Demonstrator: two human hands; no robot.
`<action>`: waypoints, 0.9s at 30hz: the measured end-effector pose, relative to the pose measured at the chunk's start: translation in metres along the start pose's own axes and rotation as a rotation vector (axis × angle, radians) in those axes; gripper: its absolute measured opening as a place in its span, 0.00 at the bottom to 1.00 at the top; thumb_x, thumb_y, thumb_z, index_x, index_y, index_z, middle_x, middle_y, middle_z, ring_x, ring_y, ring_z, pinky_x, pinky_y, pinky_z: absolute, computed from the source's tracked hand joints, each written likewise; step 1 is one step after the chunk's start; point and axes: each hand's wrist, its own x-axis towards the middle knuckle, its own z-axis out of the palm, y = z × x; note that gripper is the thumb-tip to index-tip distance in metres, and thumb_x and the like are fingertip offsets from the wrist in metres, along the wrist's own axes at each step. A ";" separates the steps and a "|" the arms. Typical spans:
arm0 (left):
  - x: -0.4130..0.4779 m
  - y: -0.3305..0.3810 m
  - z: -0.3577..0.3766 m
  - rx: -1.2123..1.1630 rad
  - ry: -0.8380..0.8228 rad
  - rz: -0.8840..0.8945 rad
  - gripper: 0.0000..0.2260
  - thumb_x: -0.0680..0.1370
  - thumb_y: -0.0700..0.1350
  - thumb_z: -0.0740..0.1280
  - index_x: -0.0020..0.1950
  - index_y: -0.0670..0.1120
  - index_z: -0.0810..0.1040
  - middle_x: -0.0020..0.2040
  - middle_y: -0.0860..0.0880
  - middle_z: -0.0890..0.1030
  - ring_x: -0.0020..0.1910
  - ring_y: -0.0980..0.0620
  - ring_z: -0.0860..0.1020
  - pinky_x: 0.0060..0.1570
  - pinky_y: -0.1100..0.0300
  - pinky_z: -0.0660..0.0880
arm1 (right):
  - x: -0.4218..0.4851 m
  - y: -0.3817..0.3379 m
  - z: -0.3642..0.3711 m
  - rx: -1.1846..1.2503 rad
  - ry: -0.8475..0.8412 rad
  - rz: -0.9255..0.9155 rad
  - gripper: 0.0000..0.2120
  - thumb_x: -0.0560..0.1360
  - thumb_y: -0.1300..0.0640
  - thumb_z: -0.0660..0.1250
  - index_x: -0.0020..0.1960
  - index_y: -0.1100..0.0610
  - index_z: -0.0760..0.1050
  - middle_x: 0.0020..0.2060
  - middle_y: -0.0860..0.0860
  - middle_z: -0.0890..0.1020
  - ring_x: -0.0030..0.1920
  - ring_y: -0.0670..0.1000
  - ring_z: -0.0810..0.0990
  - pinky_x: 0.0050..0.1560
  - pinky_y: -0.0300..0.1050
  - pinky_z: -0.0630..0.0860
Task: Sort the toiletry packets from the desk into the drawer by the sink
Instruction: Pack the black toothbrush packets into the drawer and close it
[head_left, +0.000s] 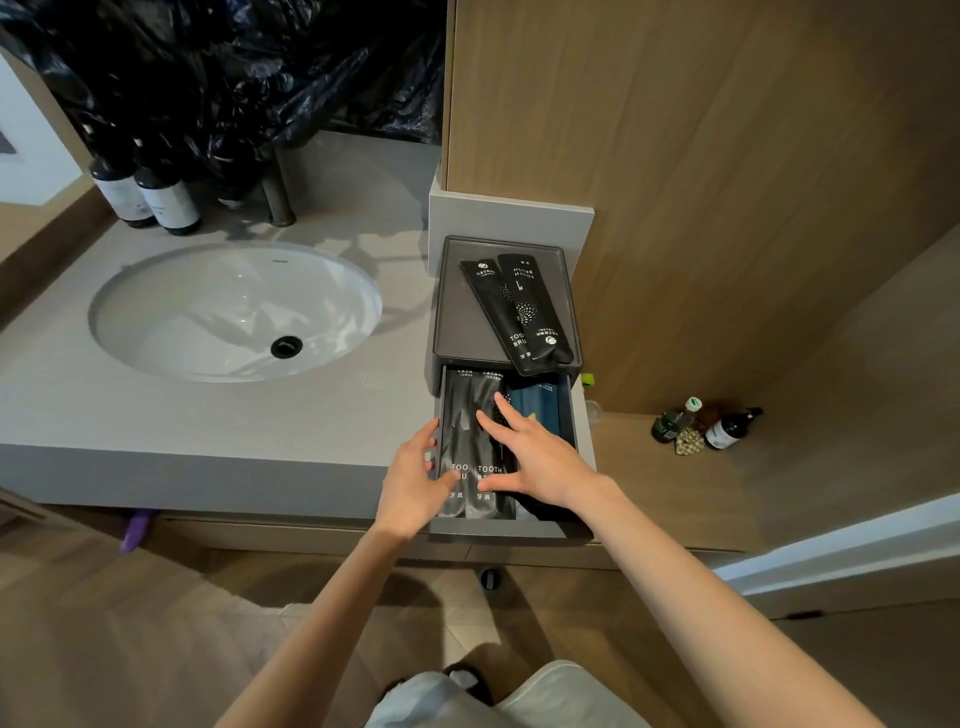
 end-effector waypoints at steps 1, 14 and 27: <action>0.000 0.002 -0.001 0.015 -0.003 -0.003 0.32 0.74 0.41 0.70 0.75 0.52 0.61 0.71 0.48 0.71 0.64 0.48 0.75 0.64 0.49 0.73 | 0.000 0.000 0.000 0.000 -0.001 -0.003 0.45 0.70 0.39 0.70 0.78 0.43 0.47 0.78 0.44 0.40 0.77 0.63 0.49 0.70 0.60 0.67; 0.043 0.095 -0.036 0.149 0.167 0.236 0.22 0.76 0.40 0.67 0.70 0.44 0.70 0.62 0.44 0.77 0.49 0.48 0.76 0.60 0.54 0.72 | 0.003 0.003 -0.088 0.325 0.674 -0.006 0.12 0.76 0.60 0.65 0.58 0.53 0.79 0.51 0.49 0.82 0.42 0.45 0.78 0.50 0.42 0.77; 0.149 0.130 0.013 0.159 0.179 0.000 0.31 0.71 0.49 0.71 0.71 0.44 0.65 0.64 0.40 0.75 0.65 0.41 0.72 0.65 0.49 0.68 | 0.098 0.047 -0.108 0.530 0.523 0.382 0.31 0.68 0.53 0.75 0.67 0.57 0.69 0.62 0.58 0.75 0.64 0.58 0.73 0.67 0.52 0.68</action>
